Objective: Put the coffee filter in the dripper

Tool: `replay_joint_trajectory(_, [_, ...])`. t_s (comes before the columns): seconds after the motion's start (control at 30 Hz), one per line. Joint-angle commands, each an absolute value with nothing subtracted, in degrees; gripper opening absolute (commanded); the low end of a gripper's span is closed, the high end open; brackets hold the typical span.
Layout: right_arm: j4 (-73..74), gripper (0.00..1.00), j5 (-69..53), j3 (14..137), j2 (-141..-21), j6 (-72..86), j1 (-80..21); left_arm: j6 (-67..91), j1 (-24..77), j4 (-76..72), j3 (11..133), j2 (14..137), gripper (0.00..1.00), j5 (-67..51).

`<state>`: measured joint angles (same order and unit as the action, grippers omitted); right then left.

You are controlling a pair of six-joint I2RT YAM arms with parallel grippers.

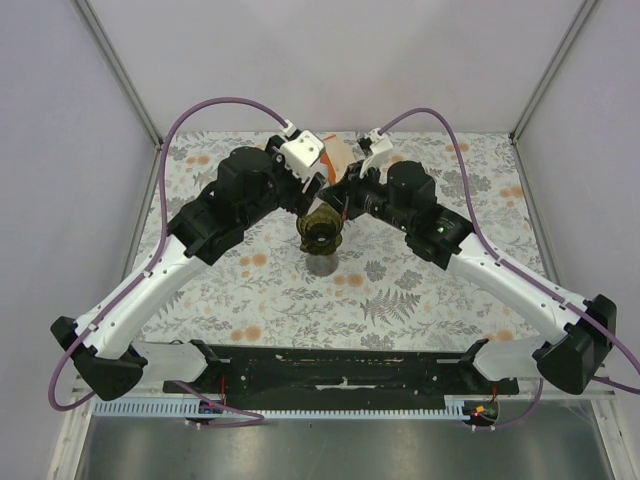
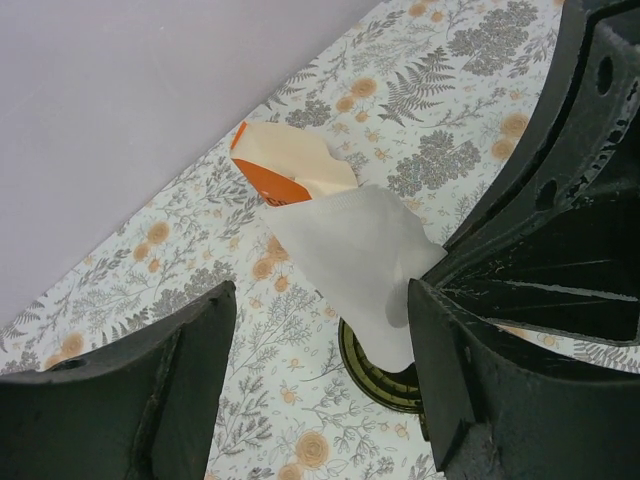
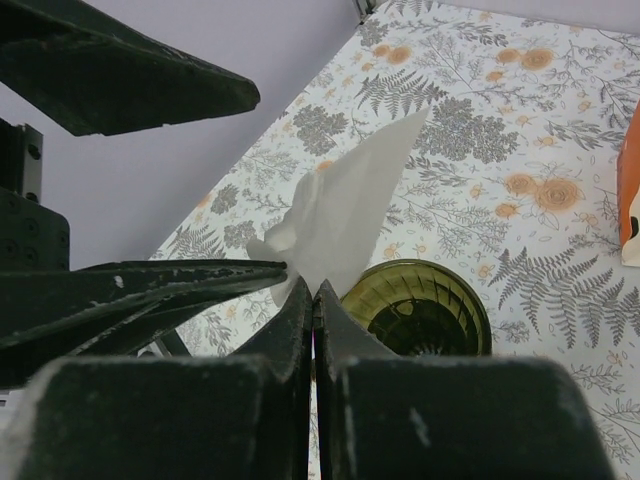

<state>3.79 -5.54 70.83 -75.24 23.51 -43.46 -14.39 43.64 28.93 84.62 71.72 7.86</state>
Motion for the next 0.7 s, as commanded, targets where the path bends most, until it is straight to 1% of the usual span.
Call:
replay_joint_trajectory(0.0, [2.9,0.00,-5.4,74.4,-75.8,22.9,-44.0,-14.6,44.0,26.9,83.9,72.2,0.75,8.2])
replay_joint_trajectory(0.13, [2.8,0.00,-5.5,74.7,-75.8,22.0,-44.1,-14.5,44.0,27.5,84.0,72.1,0.75,7.6])
replay_joint_trajectory(0.17, [2.6,0.00,-5.8,74.8,-75.8,21.8,-44.3,-14.3,44.0,27.5,84.0,72.1,0.73,7.6])
replay_joint_trajectory(0.27, [3.0,0.00,-6.2,75.6,-76.1,20.8,-44.7,-13.8,44.0,27.7,84.1,72.6,0.64,7.7])
replay_joint_trajectory(0.3, [3.2,0.00,-6.2,75.8,-76.2,20.6,-44.7,-13.4,44.0,27.9,84.3,72.7,0.57,6.8])
replay_joint_trajectory(0.33, [3.3,0.00,-6.0,75.8,-76.3,20.3,-44.8,-13.0,44.0,28.2,84.2,72.7,0.48,6.0])
replay_joint_trajectory(0.37, [3.6,0.00,-5.4,75.8,-76.1,20.0,-44.8,-12.5,44.0,28.6,84.5,72.7,0.33,5.6])
replay_joint_trajectory(0.43, [3.9,0.00,-3.6,75.4,-75.6,19.3,-44.6,-12.1,44.0,29.0,84.5,72.6,0.08,6.1])
replay_joint_trajectory(0.47, [3.9,0.00,-2.6,75.1,-75.2,18.7,-44.6,-12.2,43.9,29.3,84.5,72.5,0.02,6.7])
replay_joint_trajectory(0.67, [5.6,0.00,5.3,73.7,-73.0,14.1,-43.9,-13.9,43.4,29.9,85.1,72.2,0.02,13.3])
